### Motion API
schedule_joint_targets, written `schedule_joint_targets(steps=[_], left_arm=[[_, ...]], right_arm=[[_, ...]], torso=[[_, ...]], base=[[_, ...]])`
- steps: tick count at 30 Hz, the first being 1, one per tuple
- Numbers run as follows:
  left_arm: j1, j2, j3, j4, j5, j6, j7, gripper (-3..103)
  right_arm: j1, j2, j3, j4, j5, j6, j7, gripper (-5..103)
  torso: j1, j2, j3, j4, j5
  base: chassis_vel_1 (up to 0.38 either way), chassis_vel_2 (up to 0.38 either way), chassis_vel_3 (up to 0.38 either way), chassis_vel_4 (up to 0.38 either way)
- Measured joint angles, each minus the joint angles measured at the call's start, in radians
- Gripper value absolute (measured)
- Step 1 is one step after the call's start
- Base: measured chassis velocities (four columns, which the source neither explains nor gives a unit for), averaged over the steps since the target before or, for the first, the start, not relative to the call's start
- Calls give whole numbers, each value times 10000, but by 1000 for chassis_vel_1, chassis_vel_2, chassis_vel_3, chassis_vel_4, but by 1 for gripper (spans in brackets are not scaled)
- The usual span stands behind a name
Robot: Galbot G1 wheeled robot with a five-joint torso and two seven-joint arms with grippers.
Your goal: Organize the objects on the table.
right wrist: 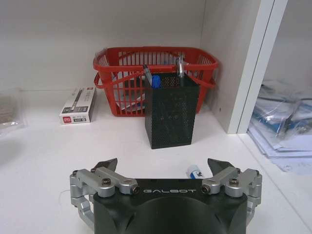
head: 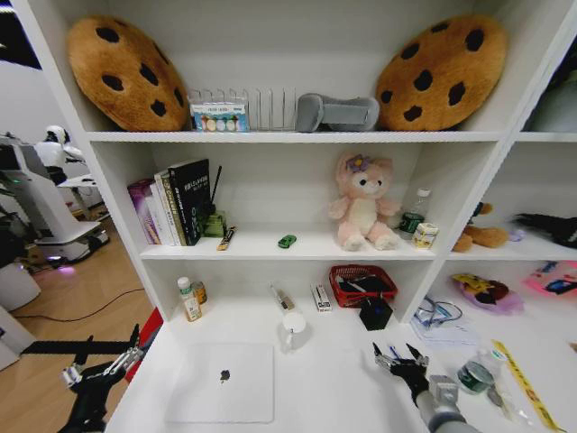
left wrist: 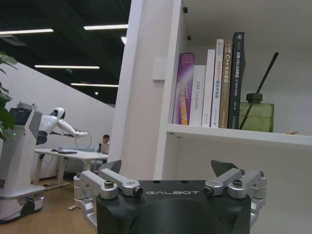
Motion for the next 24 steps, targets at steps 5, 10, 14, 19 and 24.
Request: schedule_joint_targets(steps=[5, 10, 14, 19, 24], left_arm=[[72, -25, -83, 49, -10, -68, -3, 100], [101, -141, -70, 91, 46, -99, -3, 100], [69, -163, -35, 93, 109, -90, -2, 100], [17, -155, -5, 94, 146, -15, -25, 100], [-38, -134, 3, 94, 148, 51, -52, 100]], right_arm=[[279, -157, 29, -13, 808, -512, 79, 100], [472, -332, 147, -230, 955, -531, 80, 100], [524, -415, 244, -356, 1093, -544, 78, 100], [585, -422, 229, -756, 1147, -551, 72, 100], [626, -411, 184, -1249, 1139, -524, 16, 100]], torso=[[1, 0, 0, -1, 0], [1, -1, 0, -2, 0], [1, -1, 0, -2, -1], [2, -2, 0, -3, -1], [1, -2, 0, -3, 0]], base=[[0, 0, 0, 0], [0, 0, 0, 0], [0, 0, 0, 0], [0, 0, 0, 0], [0, 0, 0, 0]])
